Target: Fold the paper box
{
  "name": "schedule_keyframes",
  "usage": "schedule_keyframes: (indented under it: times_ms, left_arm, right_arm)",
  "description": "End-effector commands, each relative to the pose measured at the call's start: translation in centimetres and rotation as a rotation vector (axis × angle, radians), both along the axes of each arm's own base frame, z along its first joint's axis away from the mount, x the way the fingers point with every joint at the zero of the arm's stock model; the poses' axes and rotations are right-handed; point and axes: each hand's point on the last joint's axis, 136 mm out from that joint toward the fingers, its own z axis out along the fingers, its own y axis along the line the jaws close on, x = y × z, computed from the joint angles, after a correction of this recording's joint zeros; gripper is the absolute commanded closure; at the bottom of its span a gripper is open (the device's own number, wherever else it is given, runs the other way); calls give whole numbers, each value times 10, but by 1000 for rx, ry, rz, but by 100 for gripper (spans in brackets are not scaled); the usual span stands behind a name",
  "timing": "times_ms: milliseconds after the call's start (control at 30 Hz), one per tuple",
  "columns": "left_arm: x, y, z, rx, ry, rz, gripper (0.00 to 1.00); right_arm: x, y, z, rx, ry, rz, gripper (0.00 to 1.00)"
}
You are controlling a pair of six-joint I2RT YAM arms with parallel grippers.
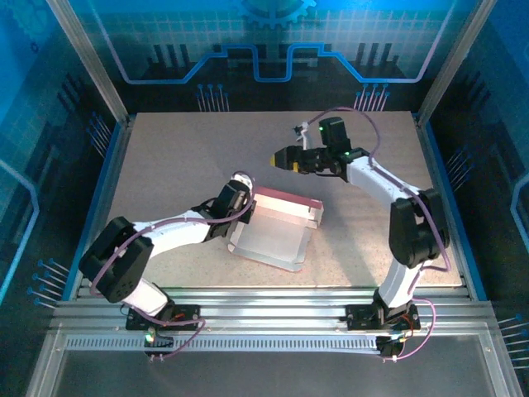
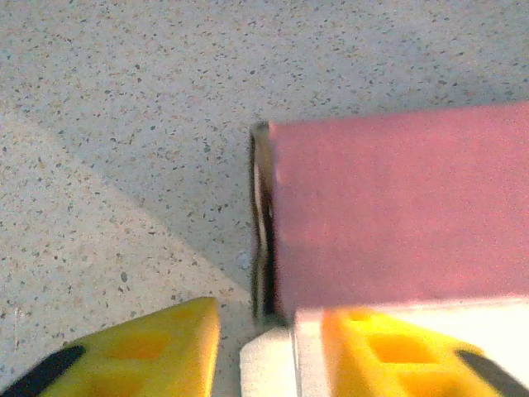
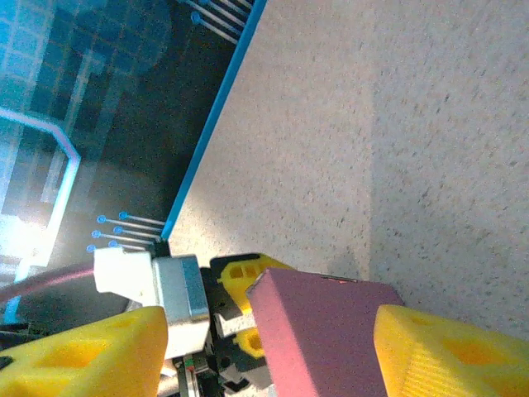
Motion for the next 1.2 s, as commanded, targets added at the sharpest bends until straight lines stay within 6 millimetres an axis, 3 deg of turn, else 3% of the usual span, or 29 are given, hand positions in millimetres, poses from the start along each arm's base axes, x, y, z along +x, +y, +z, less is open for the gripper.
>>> schedule_keyframes:
  times_ms: [0, 167, 267, 433, 667, 700, 833, 1000, 1167]
  left_arm:
    - [-16, -2, 15, -67, 7, 0, 50]
    - [-55, 1, 33, -208, 73, -16, 22]
    - [-77, 8, 41, -283, 123, 8, 1]
    - [-96, 15, 50, -386, 171, 46, 1]
    - [-98, 3, 60, -528, 214, 49, 1]
    - [-96, 5, 59, -529, 214, 62, 1]
    - [-92, 11, 59, -603, 250, 116, 1]
    - [-88, 10, 67, -623, 235, 95, 1]
    - [-92, -2, 62, -663, 296, 59, 1]
  right_arm:
    - [-8, -25, 18, -83, -76, -59, 30]
    - [-40, -49, 29, -172, -137, -101, 30]
    - [-64, -60, 31, -201, -152, -125, 31]
    - [-101, -69, 19, -283, -165, -158, 31]
    - [-135, -79, -19, -407, -136, -231, 33]
    - [-142, -84, -36, -445, -109, -243, 34]
    - [-154, -90, -64, -457, -35, -311, 36]
    - [-166, -78, -86, -450, -9, -326, 37]
    - [-180, -48, -102, -435, -18, -269, 36]
